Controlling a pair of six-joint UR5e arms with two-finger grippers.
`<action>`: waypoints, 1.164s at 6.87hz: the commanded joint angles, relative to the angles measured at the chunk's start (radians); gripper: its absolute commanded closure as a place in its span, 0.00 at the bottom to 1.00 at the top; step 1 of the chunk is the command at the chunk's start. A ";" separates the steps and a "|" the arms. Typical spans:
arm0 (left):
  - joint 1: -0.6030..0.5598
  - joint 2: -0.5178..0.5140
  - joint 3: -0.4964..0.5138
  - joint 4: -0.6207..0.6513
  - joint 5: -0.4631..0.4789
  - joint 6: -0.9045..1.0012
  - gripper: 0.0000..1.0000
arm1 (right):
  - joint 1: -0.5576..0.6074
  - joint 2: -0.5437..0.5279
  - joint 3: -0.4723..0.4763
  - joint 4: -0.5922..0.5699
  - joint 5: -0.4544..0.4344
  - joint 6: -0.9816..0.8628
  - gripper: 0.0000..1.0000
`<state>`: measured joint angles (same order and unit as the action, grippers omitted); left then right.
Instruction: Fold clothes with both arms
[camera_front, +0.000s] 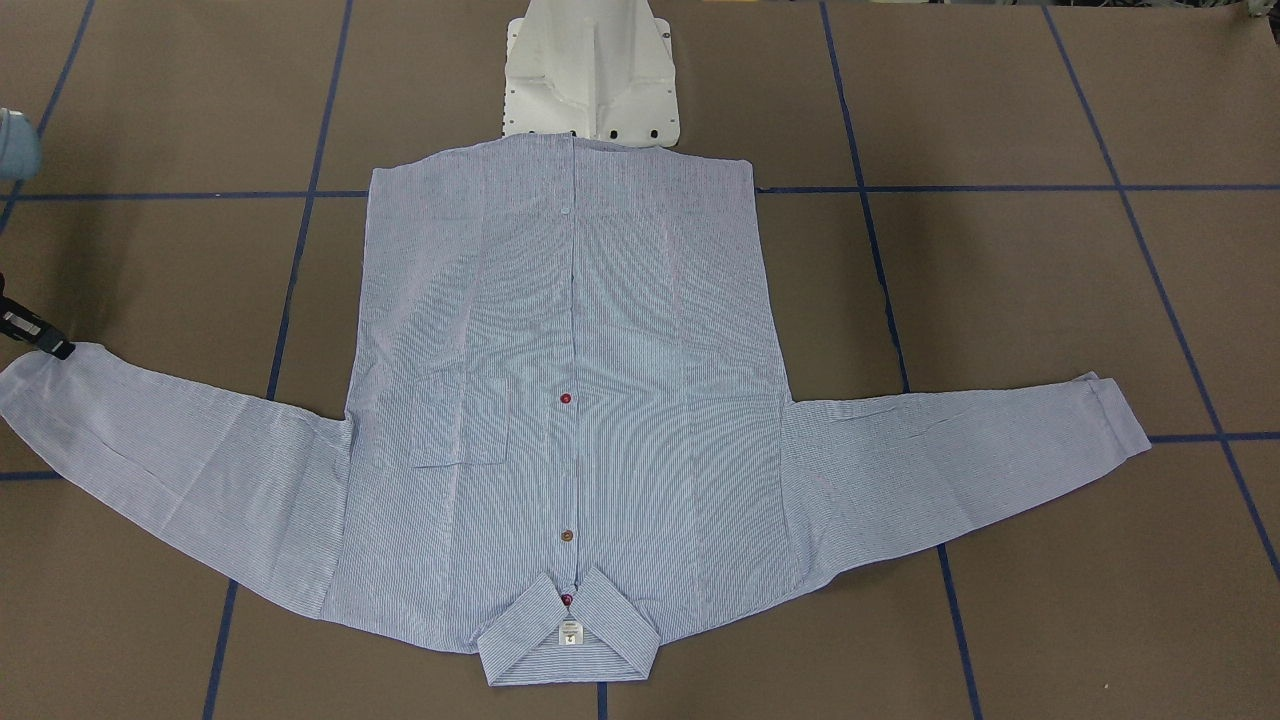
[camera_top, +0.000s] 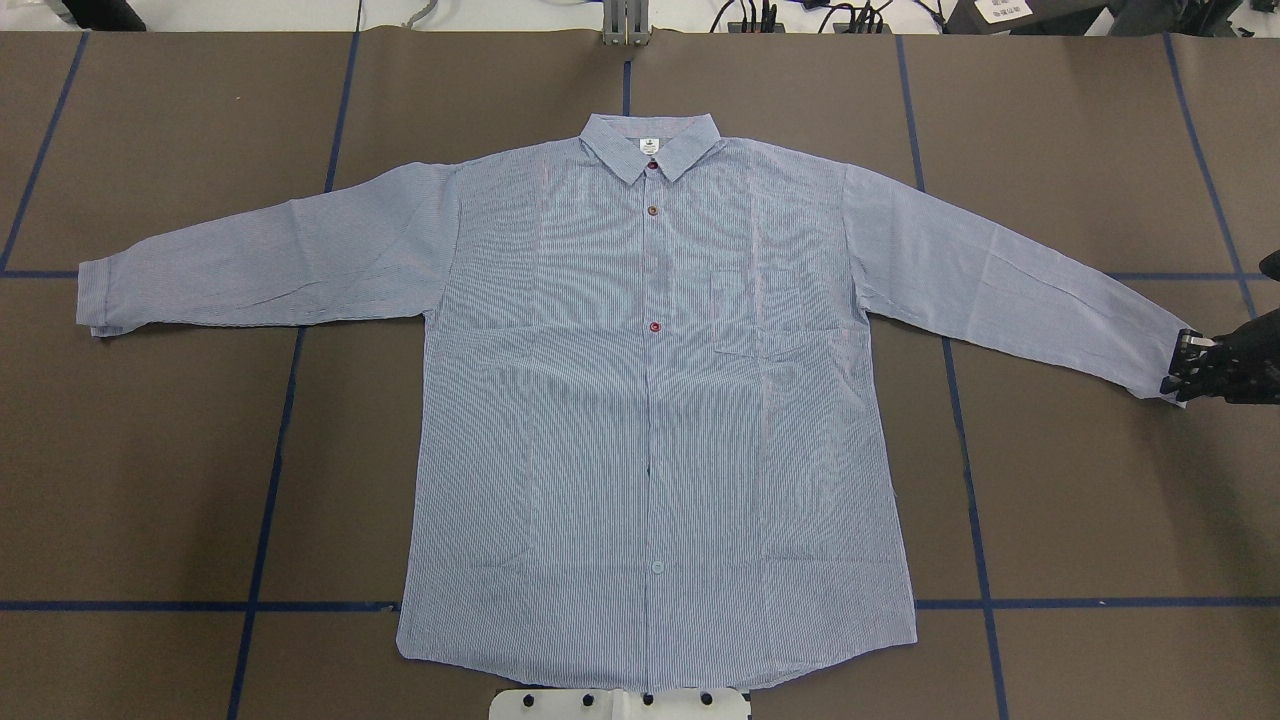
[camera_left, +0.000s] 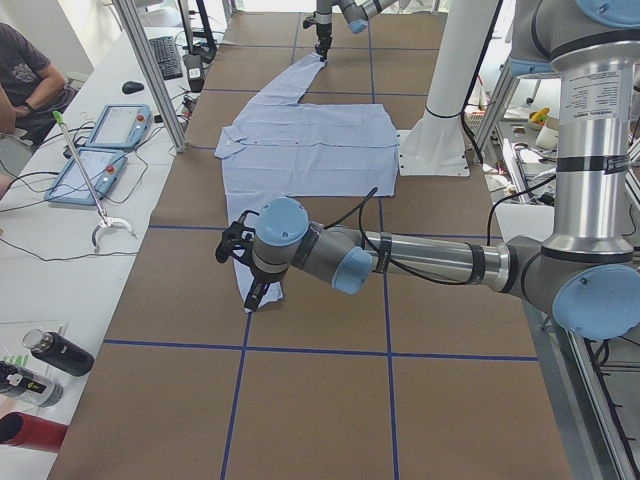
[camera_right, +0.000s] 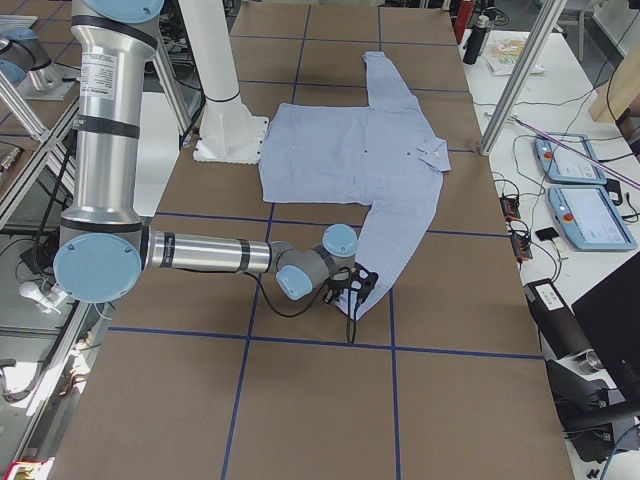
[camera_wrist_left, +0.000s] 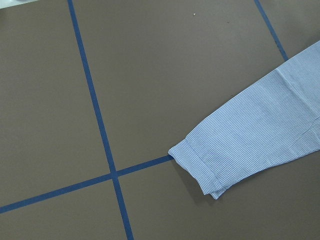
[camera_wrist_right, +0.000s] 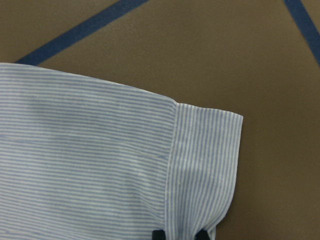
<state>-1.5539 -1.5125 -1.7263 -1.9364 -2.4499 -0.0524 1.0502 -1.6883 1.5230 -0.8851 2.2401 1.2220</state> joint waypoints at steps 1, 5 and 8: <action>0.000 -0.005 -0.001 0.002 0.003 -0.003 0.01 | 0.001 -0.001 0.012 0.000 0.001 0.005 1.00; 0.006 -0.021 0.011 -0.075 0.000 -0.050 0.03 | 0.014 0.059 0.100 -0.014 -0.002 0.005 1.00; 0.055 -0.113 0.048 -0.121 0.003 -0.201 0.01 | 0.005 0.377 0.103 -0.195 -0.002 0.036 1.00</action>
<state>-1.5166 -1.6012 -1.6871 -2.0487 -2.4471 -0.2202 1.0629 -1.4679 1.6268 -0.9694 2.2385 1.2408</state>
